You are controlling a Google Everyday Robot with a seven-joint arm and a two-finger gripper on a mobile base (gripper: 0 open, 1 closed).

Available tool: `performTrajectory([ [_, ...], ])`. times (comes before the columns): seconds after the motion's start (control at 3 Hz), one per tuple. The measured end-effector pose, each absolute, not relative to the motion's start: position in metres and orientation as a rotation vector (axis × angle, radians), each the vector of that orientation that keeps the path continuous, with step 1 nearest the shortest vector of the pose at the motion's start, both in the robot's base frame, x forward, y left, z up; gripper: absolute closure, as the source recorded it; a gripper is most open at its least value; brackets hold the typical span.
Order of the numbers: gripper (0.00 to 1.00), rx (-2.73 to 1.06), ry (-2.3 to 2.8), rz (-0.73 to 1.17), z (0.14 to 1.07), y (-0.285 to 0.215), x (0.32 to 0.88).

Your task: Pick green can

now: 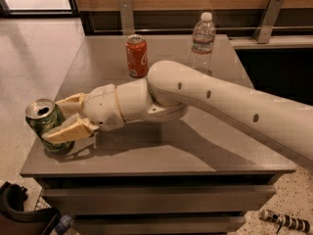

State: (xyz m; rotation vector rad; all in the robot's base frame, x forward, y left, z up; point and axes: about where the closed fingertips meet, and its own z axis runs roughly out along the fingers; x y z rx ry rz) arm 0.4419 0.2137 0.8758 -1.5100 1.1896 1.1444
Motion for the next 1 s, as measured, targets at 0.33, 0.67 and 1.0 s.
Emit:
performTrajectory([
  [0.33,1.00,-1.519,1.172,1.139,0.904,0.208,0.459],
  [0.67,1.00,-1.537,1.146,1.092,0.952,0.200,0.480],
  [1.0,1.00,-1.562,1.115,1.025,1.000,0.191,0.491],
])
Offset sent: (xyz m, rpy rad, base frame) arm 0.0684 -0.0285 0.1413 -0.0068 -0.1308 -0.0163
